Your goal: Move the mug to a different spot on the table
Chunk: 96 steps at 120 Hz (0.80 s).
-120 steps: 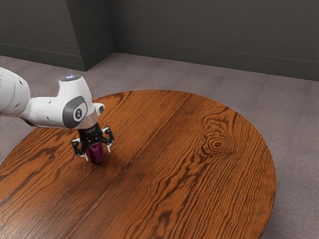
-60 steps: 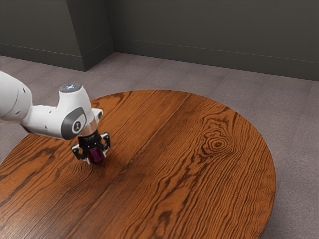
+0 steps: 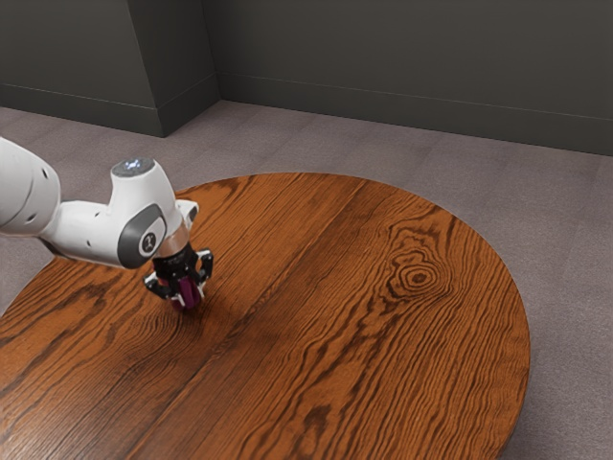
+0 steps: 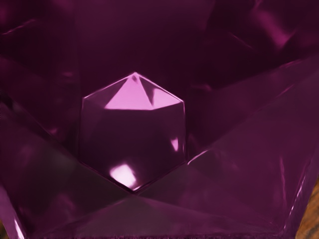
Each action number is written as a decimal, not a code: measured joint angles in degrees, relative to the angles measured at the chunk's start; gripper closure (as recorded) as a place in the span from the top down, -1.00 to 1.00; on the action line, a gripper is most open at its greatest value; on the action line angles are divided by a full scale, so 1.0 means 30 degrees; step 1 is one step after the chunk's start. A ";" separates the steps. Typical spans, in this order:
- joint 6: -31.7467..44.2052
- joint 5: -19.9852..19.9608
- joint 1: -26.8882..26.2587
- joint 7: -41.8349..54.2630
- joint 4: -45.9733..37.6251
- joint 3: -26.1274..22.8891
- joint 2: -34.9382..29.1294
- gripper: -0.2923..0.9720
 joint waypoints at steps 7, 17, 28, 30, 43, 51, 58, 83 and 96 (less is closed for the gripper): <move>0.0018 0.0359 -0.0012 0.0068 -0.0010 0.0035 -0.0119 -0.27; 0.0020 0.1228 -0.0024 0.0144 -0.0024 0.0148 -0.0229 -0.29; 0.0016 0.2733 -0.0039 0.0211 -0.0008 0.0188 -0.0399 -0.31; 0.0014 0.3087 -0.0045 0.0220 -0.0006 0.0190 -0.0455 -0.31; -0.0069 0.4785 -0.0343 0.0277 -0.0012 0.0197 -0.0945 -0.33; -0.0126 0.5376 -0.0623 0.0294 -0.0152 0.0201 -0.1340 -0.36; -0.0154 0.5685 -0.1032 0.0310 -0.0764 0.0202 -0.2038 -0.36; -0.0034 0.6514 -0.3344 0.0385 -0.1590 0.0207 -0.2856 -0.41; 0.1175 0.8269 -0.4173 0.0389 -0.1567 0.0208 -0.2285 -0.41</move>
